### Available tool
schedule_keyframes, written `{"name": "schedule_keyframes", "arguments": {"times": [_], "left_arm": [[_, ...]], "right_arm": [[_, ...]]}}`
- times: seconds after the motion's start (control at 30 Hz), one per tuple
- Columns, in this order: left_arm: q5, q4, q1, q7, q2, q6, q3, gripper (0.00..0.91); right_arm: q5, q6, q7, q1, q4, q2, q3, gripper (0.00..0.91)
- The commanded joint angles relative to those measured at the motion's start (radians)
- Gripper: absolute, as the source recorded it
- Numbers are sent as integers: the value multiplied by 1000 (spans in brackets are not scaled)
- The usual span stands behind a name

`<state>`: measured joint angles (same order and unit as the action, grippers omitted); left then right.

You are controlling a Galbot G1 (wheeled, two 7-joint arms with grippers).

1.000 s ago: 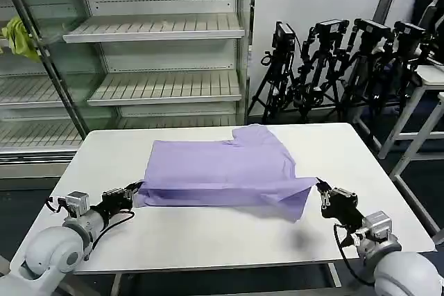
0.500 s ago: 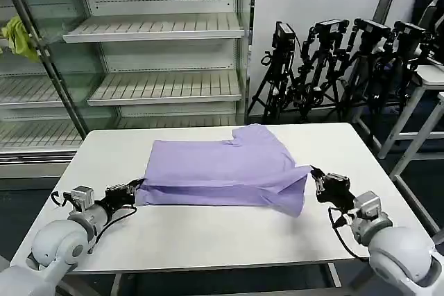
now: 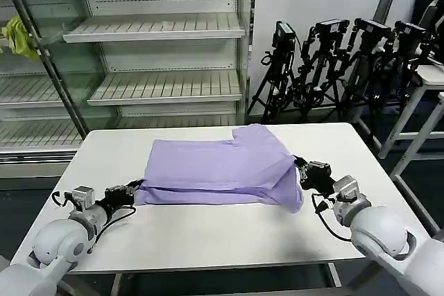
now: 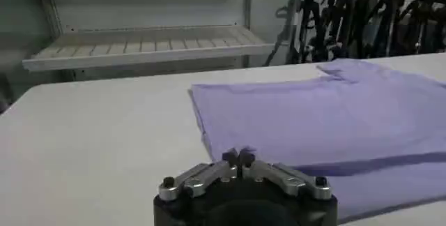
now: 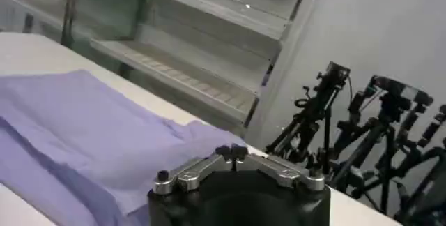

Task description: Fold and organize the clothes.

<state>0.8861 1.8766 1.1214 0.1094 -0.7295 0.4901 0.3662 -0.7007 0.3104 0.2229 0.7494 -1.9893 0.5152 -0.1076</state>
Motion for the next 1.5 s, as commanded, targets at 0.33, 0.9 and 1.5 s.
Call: {"name": "schedule_keyframes", "arguments": {"times": [0.33,0.9,1.5], "left_arm": [[-5,-10,-10,-2,-5,-2,-14,60],[-14,-12,-5,-2,-11,-4,-13,50],[-41,-57,-37,-2,-24,-8,-29,907]], "right_arm": [[9,-4,-13,-209,112,28,-146,0],[42,-34,-40,-411,217,97,-330,0],[118,-25,-12,-387,303,128,-345,907]]}}
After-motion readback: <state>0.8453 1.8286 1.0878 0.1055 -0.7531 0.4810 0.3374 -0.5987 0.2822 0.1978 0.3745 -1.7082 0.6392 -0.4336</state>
